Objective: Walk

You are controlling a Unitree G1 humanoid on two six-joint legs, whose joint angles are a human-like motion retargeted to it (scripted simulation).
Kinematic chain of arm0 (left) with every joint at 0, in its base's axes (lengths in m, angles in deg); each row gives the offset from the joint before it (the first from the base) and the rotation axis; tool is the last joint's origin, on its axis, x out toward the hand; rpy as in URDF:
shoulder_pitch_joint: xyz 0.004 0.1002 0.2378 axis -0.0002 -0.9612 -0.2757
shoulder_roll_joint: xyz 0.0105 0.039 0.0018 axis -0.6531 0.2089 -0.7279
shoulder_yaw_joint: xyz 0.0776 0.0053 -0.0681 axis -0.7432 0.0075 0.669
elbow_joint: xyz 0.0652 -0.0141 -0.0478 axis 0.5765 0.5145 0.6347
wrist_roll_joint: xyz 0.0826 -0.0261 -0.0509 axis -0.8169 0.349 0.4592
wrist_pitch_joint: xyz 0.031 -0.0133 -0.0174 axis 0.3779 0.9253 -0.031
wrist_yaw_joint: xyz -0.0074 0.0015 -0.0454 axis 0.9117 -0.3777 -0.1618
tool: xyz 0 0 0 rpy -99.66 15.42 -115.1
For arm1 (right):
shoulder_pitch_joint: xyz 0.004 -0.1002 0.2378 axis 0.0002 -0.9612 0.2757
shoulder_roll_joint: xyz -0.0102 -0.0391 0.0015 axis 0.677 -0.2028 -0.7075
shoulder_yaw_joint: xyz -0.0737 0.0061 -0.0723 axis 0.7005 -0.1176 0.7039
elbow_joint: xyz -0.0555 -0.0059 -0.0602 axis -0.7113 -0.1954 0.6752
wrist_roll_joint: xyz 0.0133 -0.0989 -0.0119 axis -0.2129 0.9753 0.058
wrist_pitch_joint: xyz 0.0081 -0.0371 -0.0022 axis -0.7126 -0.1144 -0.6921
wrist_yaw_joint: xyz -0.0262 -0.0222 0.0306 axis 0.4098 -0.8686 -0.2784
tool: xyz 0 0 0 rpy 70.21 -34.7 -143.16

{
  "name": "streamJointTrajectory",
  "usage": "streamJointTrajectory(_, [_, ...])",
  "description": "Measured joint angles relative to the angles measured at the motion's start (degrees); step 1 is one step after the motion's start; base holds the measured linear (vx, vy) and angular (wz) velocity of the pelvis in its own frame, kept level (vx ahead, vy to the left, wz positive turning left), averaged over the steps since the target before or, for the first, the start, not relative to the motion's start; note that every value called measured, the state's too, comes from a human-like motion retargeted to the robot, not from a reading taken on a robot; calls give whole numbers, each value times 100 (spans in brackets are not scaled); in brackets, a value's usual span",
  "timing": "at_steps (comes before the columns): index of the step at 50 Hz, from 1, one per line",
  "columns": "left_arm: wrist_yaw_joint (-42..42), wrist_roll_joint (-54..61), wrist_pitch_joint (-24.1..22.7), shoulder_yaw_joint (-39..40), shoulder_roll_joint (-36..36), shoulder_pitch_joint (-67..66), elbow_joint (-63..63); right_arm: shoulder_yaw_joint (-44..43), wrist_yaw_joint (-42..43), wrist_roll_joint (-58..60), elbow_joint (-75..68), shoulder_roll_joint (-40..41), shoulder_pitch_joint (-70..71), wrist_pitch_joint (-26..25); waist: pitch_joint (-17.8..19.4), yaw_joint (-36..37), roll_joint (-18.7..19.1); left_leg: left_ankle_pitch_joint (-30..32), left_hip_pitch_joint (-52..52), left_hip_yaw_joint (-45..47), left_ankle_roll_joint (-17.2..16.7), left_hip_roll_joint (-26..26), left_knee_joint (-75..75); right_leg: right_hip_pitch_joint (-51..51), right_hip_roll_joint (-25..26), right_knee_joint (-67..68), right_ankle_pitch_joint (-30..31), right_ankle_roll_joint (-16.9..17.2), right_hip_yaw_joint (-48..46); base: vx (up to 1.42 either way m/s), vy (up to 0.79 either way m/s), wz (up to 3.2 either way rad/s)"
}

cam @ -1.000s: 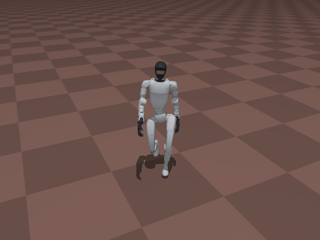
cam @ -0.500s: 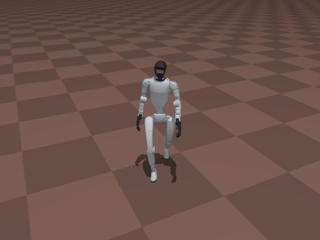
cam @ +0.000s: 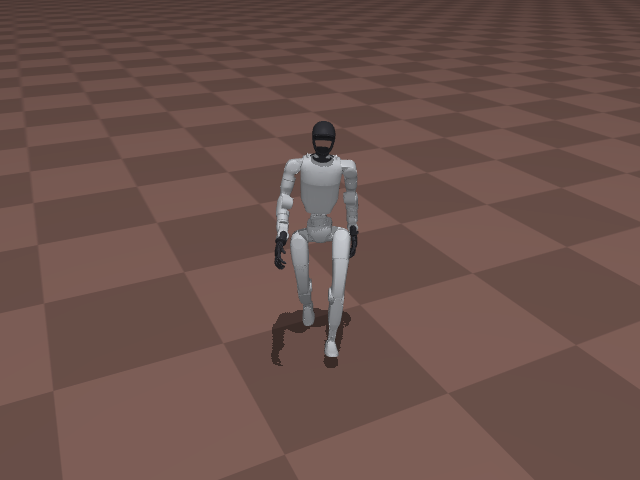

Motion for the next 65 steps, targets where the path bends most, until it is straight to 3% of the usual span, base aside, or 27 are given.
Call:
streamJointTrajectory(3, [49,114,8,53,23,-41,123,-16,22,16,9,12,-78,-16,-63,-43,-267,238,84,56,177,-376,341,122,-300,787,23,291,136,3,3,13])
streamJointTrajectory(5, [114,222,28,79,13,5,182,2,-18,-21,-110,79,-205,-40,-88,-109,-479,263,166,127,334,-641,719,101,-509,1527,446,624,224,3,2,24])
streamJointTrajectory(8, [242,431,61,147,-87,263,143,69,-247,-125,-453,263,-369,-109,-111,-229,-657,33,471,166,474,-753,996,-398,-539,2930,1984,796,21,0,-8,2])
streamJointTrajectory(10, [336,523,47,129,-142,466,30,158,-423,-118,-700,368,-511,-180,-120,-326,-664,-235,741,187,562,-777,1076,-888,-722,3811,2519,796,-153,-1,5,-3])
streamJointTrajectory(13, [507,588,29,20,-254,968,-229,243,-682,-3,-1124,447,-645,-302,-53,-550,-767,-321,1558,126,648,-1145,359,-1683,-1300,4646,1974,698,-110,-1,15,7])
streamJointTrajectory(15, [655,598,-4,-53,-369,1324,-454,279,-788,100,-1352,481,-778,-362,40,-665,-768,-262,2289,-29,596,-1275,-332,-2124,-1540,4726,1416,417,-230,0,4,1])
streamJointTrajectory(17, [806,607,-79,-117,-500,1651,-741,285,-816,200,-1506,486,-976,-394,138,-761,-686,-189,2986,-225,504,-1281,-931,-2475,-1596,4368,974,204,-411,0,0,0])
streamJointTrajectory(20, [1025,613,-245,-182,-703,2115,-1222,202,-797,297,-1694,471,-1292,-424,262,-894,-503,-22,3916,-499,348,-1187,-1747,-2866,-1442,3271,729,147,-660,0,0,0])
streamJointTrajectory(25, [1285,429,-554,-245,-1016,2735,-1904,-67,-706,285,-1932,408,-1743,-486,306,-1015,-57,124,4939,-785,107,-732,-2634,-2944,-568,80,1145,527,-706,0,0,0])
streamJointTrajectory(28, [1382,315,-683,-261,-1090,2876,-2108,-162,-666,272,-2048,377,-1953,-509,272,-1043,-24,-88,5199,-925,34,-694,-2449,-2998,-356,-560,1162,618,-487,0,0,0])
streamJointTrajectory(31, [1410,308,-728,-263,-1043,2780,-2165,-237,-624,222,-2177,376,-2083,-512,255,-1017,61,-270,5375,-1026,-100,-599,-1727,-2879,-144,-206,1382,541,-405,5,-5,-1])
streamJointTrajectory(34, [1326,408,-694,-254,-879,2465,-2062,-276,-557,50,-2330,368,-2104,-490,313,-1030,260,-240,5039,-1008,-430,-289,238,-2662,137,571,1441,345,-489,5,-6,7])
streamJointTrajectory(38, [969,317,-463,-310,-574,1876,-1646,-210,-525,-92,-2219,353,-1991,-431,167,-887,805,642,3408,-794,-878,629,3679,-2496,732,865,1165,-163,-813,-1,-3,1])
streamJointTrajectory(40, [751,195,-293,-400,-467,1663,-1364,-149,-501,-74,-2027,325,-1838,-401,79,-727,870,695,2615,-578,-664,1028,4747,-2359,845,791,953,-339,-797,0,0,0])
streamJointTrajectory(45, [309,-40,-28,-513,-340,1163,-700,-32,-357,-120,-1394,238,-1182,-304,74,-331,592,-337,1019,-59,132,1497,5357,-1613,759,259,634,-354,-455,0,0,-5])
streamJointTrajectory(50, [68,-39,-50,-304,-198,510,-359,-50,-132,-322,-682,110,-577,-118,165,-61,339,-570,182,237,159,1229,3508,-665,536,-248,405,-247,-163,-1,1,-20])
streamJointTrajectory(55, [15,86,-44,-55,-66,111,-154,-147,49,-291,-245,6,-60,35,107,14,67,-48,70,159,-52,309,359,-49,58,-369,55,-166,-62,0,0,0])
streamJointTrajectory(60, [48,284,-37,61,34,-76,-1,-177,140,-236,-112,9,-6,49,-7,40,-190,173,-47,82,166,-203,552,130,-306,778,-265,85,92,0,0,0])
streamJointTrajectory(62, [67,371,-21,45,31,-38,53,-154,92,-241,-211,72,-94,26,-45,5,-380,228,-12,147,321,-443,990,115,-528,1462,31,358,148,1,2,11])
streamJointTrajectory(65, [119,529,12,37,-34,158,41,-85,-155,-327,-516,238,-268,-41,-83,-94,-654,103,220,240,550,-776,1306,-264,-808,2796,1299,796,131,0,1,7])
